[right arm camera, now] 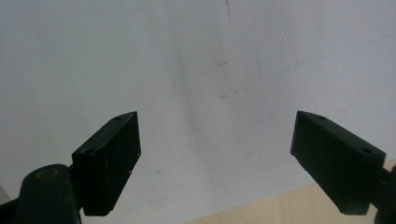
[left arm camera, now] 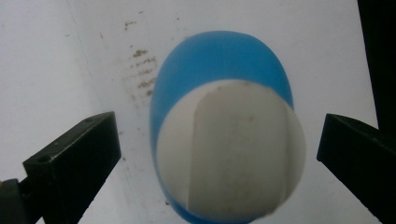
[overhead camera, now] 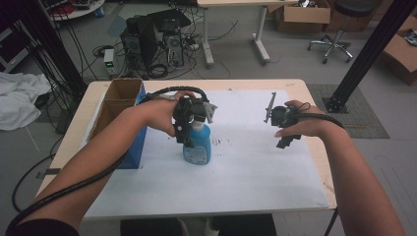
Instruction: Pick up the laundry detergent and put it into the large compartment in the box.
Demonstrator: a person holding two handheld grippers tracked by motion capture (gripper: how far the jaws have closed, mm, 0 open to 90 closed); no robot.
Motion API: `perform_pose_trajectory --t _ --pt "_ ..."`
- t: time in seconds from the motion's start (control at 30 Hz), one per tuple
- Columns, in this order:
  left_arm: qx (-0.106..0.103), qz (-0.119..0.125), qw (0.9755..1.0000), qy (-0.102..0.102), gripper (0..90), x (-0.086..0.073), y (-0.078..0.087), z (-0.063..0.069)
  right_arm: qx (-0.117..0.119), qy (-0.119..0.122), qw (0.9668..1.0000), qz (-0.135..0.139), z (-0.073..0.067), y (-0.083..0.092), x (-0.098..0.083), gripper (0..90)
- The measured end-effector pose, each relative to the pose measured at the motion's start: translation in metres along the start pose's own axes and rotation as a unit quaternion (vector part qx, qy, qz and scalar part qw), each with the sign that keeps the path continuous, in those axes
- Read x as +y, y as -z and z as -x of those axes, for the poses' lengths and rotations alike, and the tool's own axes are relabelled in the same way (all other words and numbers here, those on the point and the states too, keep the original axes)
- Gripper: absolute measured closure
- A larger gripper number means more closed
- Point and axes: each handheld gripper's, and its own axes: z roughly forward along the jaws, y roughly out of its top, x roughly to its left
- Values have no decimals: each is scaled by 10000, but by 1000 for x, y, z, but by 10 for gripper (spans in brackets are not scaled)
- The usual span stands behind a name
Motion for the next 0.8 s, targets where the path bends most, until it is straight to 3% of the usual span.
perform_pose_trajectory --t 0.8 --pt "107 -404 9990 -176 46 10 -15 1 27 -7 10000 11 0 -4 2 160"
